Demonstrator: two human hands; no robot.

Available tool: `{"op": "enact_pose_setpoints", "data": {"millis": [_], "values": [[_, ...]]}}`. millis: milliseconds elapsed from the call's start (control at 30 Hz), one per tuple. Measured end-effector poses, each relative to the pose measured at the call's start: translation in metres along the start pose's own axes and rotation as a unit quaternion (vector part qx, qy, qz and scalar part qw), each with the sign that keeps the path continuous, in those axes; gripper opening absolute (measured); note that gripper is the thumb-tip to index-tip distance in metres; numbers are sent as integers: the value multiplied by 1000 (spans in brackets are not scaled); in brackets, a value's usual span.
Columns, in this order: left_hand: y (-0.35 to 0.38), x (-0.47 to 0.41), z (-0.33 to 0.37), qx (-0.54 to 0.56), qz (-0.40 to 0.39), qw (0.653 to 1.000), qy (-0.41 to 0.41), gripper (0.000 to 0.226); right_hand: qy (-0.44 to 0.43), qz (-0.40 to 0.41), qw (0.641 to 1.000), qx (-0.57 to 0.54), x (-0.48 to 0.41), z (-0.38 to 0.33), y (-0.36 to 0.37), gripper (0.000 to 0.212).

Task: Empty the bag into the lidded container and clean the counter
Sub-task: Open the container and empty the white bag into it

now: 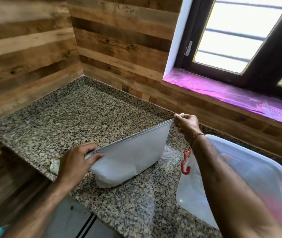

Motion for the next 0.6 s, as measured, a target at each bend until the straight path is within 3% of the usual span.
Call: {"op": "enact_pose_setpoints", "data": {"millis": [167, 300, 600], "values": [[4, 20, -20, 148, 32, 971, -185, 37, 64, -58, 995, -47, 6, 4, 9, 23], [10, 42, -32, 228, 16, 935, -270, 76, 96, -67, 991, -65, 13, 8, 15, 27], [15, 47, -27, 229, 128, 925, -274, 49, 86, -35, 994, -59, 13, -7, 14, 15]]}}
Point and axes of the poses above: each hand's wrist, its own x-axis away from the middle knuckle, its own y-axis out of the palm, z = x × y, the point moved 3 cm from there along -x, towards the middle knuckle, and after that the axes turned 14 degrees about z, right-handed, at the moved point
